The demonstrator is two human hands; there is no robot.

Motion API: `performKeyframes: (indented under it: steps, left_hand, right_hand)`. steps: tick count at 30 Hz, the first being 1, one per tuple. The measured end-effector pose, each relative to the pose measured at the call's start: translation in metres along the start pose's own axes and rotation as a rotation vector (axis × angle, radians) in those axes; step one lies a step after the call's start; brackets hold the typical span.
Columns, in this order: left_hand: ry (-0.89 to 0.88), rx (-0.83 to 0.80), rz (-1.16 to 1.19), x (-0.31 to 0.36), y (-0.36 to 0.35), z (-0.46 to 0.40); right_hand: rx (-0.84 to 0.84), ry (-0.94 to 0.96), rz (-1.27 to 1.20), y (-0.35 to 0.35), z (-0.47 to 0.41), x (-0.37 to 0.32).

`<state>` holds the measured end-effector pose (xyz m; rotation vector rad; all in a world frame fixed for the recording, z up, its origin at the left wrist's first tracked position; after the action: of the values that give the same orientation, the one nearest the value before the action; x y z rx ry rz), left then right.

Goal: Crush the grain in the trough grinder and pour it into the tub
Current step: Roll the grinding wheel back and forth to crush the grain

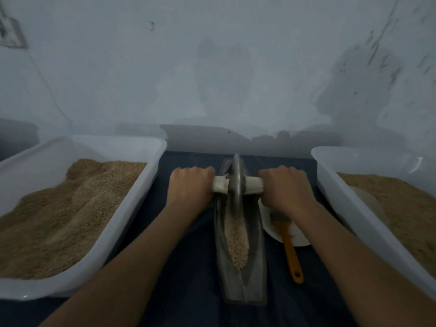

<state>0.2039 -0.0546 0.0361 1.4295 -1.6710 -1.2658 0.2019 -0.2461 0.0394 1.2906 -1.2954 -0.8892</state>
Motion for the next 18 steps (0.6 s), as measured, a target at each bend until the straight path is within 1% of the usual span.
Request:
performKeyframes:
  steps: [2,4,6,8,11,13,15,18]
  left_hand:
    - [-0.087,0.058,0.045,0.006,0.01,0.034]
    - [-0.176,0.095,0.093,0.009,0.019,0.067]
    - [-0.214,0.101,0.118,0.007,0.022,0.093]
    - [-0.203,0.088,0.14,0.002,0.02,0.103]
    - [-0.159,0.023,0.095,0.001,0.01,0.084]
    - [-0.117,0.021,-0.025,0.004,0.007,0.054]
    - [-0.057,0.01,-0.099,0.005,0.004,0.018]
    - [-0.02,-0.06,-0.058,0.003,0.0,-0.026]
  right_hand:
    - [0.11,0.029,0.05,0.004,0.03,-0.009]
    - [0.194,0.094,0.009,0.01,0.063,-0.016]
    - [0.233,0.17,-0.026,0.011,0.084,-0.019]
    - [0.233,0.206,-0.011,0.01,0.088,-0.022]
    - [0.204,0.191,0.053,0.009,0.069,-0.02]
    - [0.141,0.125,0.088,0.002,0.043,-0.013]
    - [0.035,0.039,0.021,-0.007,0.016,-0.002]
    - [-0.065,-0.027,-0.07,-0.011,-0.015,0.007]
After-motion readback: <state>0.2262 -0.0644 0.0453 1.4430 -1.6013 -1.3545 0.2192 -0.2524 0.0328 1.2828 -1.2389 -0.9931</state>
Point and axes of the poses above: each hand's wrist, its own z-axis away from the middle knuckle, its own y-axis out of the back of the hand, x = y × z, the point moved 8 cm from there along -z, towards the middle knuckle, and after that the axes turned 12 degrees about -x, right-handed, at the moved point
